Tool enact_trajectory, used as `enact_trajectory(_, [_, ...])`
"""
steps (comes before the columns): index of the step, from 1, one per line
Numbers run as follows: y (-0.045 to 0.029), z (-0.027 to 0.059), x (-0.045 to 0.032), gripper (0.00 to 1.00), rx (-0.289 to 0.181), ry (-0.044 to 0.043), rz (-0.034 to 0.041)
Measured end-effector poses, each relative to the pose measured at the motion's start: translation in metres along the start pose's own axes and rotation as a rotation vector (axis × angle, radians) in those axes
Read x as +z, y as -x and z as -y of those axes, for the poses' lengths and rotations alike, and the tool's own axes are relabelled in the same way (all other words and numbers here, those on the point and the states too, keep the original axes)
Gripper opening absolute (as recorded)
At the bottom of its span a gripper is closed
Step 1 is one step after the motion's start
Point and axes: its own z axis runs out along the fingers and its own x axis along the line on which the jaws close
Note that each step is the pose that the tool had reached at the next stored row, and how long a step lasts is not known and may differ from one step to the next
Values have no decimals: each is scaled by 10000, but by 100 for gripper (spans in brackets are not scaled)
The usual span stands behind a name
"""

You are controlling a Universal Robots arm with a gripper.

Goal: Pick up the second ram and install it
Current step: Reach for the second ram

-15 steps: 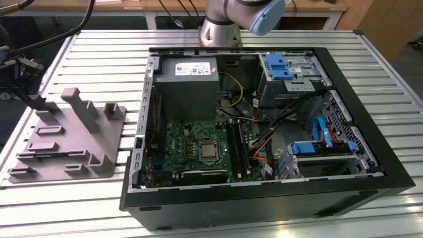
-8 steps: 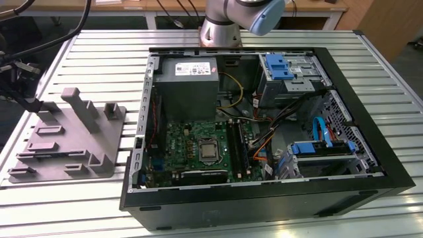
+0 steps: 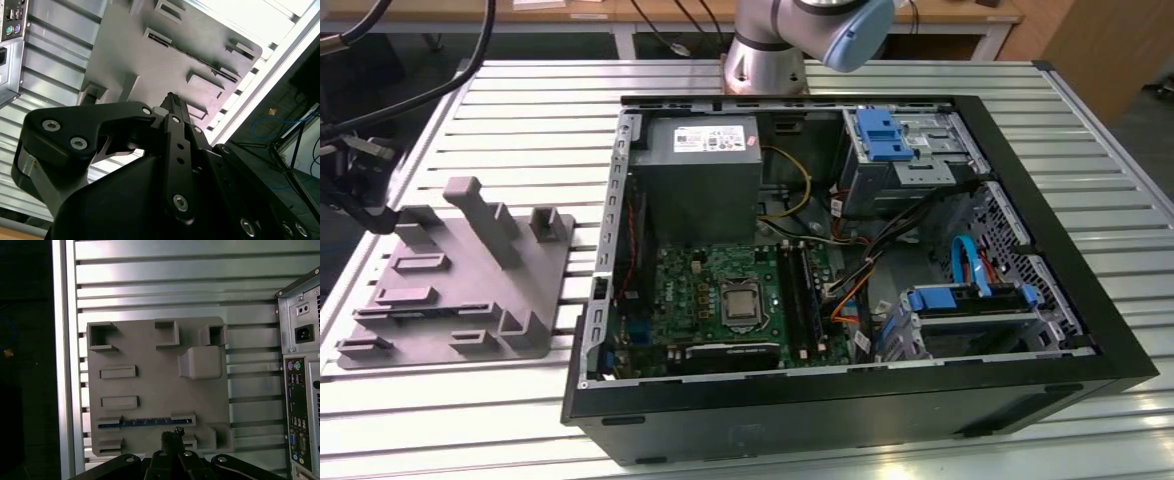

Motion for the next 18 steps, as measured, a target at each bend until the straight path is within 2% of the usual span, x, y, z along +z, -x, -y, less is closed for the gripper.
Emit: enact_trajectory(18, [-189, 45, 176, 10, -1, 0, -1])
